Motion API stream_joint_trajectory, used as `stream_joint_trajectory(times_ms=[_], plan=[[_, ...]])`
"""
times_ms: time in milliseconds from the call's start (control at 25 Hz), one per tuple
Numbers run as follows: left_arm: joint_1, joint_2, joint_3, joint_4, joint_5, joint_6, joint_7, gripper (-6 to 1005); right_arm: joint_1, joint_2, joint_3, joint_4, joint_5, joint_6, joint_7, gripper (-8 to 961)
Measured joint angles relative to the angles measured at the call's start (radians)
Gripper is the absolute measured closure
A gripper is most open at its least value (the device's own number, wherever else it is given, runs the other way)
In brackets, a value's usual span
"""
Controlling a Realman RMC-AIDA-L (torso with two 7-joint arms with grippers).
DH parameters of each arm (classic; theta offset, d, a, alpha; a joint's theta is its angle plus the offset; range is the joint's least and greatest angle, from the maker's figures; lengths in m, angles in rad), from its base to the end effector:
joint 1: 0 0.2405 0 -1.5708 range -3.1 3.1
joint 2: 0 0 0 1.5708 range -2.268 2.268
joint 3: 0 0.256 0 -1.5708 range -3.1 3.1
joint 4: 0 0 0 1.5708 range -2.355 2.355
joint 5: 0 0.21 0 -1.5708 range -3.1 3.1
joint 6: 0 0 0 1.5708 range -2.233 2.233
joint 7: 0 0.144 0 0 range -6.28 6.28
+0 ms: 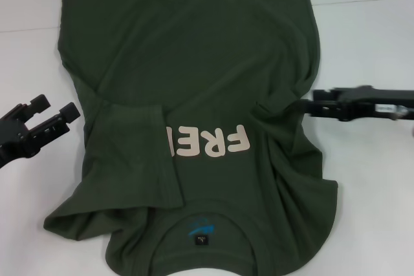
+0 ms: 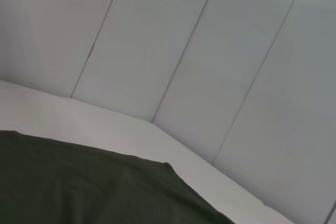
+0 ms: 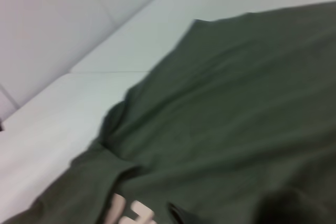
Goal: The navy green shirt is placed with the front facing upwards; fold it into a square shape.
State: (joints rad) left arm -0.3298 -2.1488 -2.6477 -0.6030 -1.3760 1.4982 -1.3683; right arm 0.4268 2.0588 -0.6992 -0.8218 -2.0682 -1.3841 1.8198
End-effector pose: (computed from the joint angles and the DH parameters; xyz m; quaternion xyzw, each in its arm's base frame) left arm -0.3153 0.2902 0.0122 -0.8119 -0.3533 -0.3771 0.2718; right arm 0.3093 0.3353 0.0371 -0.8633 0.4149 0.1879 0.2172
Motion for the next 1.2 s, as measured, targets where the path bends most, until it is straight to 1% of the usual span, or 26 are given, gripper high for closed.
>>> stream_joint_trajectory(times_ms=[120, 280, 520, 720, 1200], plan=[[0.0, 0.0, 0.0, 0.0, -0.002, 0.004, 0.0, 96, -0.04, -0.016, 0.021, 0.001, -0.005, -0.004, 0.031, 307], [-0.005, 0.0, 0.004, 0.0, -0.005, 0.005, 0.001, 95, -0.063, -0.026, 0.028, 0.013, -0.014, -0.004, 0.066, 307], [-0.01, 0.0, 0.007, -0.001, -0.005, 0.006, 0.006, 95, -0.052, -0.012, 0.02, 0.03, -0.022, -0.002, 0.08, 306], [-0.011, 0.001, 0.008, -0.005, -0.005, 0.007, 0.005, 95, -0.022, -0.012, 0.015, 0.076, -0.027, -0.005, 0.081, 306], [-0.016, 0.003, 0.009, -0.005, -0.005, 0.007, 0.007, 96, 0.009, -0.011, -0.005, 0.097, -0.046, -0.032, 0.082, 314]])
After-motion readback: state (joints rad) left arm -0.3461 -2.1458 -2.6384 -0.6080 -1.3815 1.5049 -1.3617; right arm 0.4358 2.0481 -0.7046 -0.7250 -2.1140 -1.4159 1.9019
